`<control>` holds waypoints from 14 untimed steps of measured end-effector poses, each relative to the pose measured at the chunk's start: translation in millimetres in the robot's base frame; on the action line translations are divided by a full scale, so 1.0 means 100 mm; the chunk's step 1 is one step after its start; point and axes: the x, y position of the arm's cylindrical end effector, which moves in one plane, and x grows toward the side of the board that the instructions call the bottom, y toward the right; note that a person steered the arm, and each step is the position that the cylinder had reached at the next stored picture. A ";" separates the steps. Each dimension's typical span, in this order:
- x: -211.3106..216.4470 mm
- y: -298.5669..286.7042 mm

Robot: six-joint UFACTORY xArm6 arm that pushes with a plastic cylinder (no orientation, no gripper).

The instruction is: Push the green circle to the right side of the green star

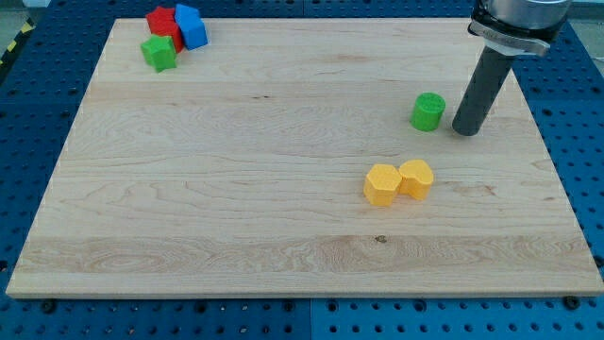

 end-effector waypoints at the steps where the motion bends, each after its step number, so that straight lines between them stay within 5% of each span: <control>1: -0.16 -0.01; 5: -0.10 -0.62; 10: 0.00 -2.34; 14: -0.95 -3.54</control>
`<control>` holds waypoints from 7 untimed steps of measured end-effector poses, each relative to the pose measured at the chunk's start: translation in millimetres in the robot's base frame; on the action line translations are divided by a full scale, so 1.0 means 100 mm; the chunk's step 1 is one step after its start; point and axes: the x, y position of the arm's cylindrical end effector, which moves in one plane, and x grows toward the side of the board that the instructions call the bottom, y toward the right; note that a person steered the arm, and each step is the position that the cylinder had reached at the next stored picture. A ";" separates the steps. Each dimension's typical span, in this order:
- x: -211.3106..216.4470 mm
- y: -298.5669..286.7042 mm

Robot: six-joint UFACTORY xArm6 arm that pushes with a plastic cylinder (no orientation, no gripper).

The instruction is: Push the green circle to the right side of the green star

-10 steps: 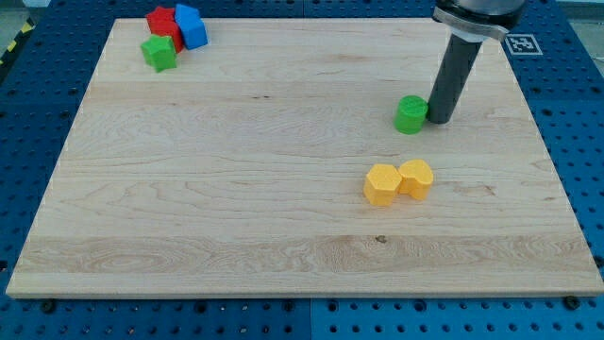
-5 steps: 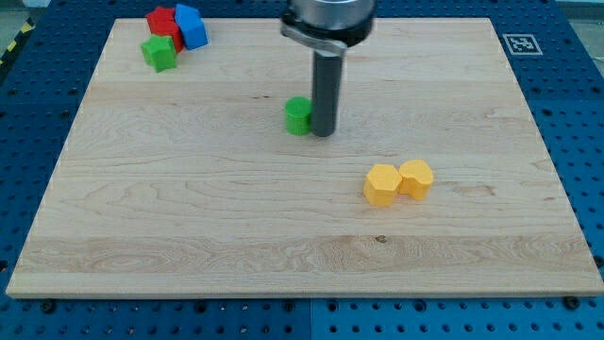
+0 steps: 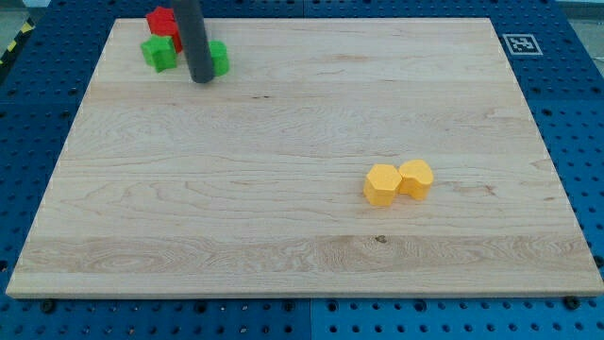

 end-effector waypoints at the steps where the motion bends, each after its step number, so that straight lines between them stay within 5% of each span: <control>1: -0.03 -0.14; 4: -0.06 0.53; 7: -0.16 0.07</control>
